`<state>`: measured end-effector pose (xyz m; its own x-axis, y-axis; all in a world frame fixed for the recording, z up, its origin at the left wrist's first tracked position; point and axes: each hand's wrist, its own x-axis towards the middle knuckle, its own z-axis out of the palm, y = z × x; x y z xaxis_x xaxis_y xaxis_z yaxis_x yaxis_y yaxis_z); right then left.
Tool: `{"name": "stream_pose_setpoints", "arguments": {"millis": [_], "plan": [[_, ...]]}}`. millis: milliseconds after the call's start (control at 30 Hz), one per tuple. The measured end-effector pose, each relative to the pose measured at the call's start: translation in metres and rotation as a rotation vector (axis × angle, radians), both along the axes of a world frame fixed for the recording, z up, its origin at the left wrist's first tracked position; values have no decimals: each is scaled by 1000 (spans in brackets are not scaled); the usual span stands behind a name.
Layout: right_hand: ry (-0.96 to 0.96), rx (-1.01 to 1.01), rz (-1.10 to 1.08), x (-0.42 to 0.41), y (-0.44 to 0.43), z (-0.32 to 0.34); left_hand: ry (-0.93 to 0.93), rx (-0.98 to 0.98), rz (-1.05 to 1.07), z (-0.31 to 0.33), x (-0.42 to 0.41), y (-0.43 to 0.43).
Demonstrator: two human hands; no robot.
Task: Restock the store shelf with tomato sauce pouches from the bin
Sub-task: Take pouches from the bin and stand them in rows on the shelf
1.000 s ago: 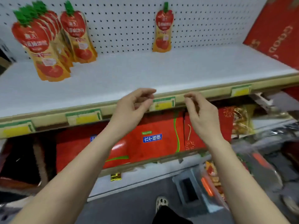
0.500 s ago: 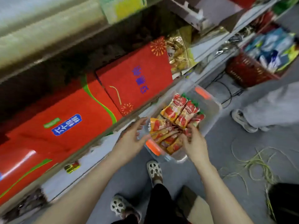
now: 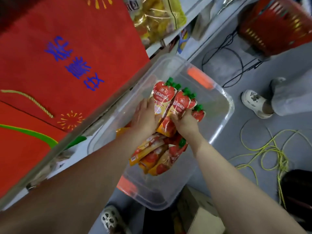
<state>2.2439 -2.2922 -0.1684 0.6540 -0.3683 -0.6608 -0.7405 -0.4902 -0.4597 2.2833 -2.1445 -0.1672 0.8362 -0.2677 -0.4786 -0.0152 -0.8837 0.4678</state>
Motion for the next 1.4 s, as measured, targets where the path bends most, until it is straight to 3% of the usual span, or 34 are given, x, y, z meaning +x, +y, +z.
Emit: {"name": "stream_pose_setpoints", "arguments": {"millis": [233, 367, 467, 600, 833, 967, 1067, 1400], "plan": [[-89, 59, -164, 2, 1, -8, -107, 116, 142, -12, -5, -9], [-87, 156, -349, 5, -1, -8, -91, 159, 103, 1, -4, -8], [-44, 278, -392, 6, 2, -2, -41, 103, 152, 9, -9, 2], [-148, 462, -441, -5, 10, 19, 86, -66, 290, 32, -22, 17], [-346, 471, -329, -38, 39, 86, 217, -615, 608, 104, -63, 59], [-370, 488, -292, -62, 69, 126, 200, -770, 714, 154, -95, 95], [-359, 548, -252, -80, 104, 162, 157, -810, 791, 187, -127, 132], [-556, 607, 227, -141, 251, 282, -150, -879, 1011, 287, -253, 288]]}}
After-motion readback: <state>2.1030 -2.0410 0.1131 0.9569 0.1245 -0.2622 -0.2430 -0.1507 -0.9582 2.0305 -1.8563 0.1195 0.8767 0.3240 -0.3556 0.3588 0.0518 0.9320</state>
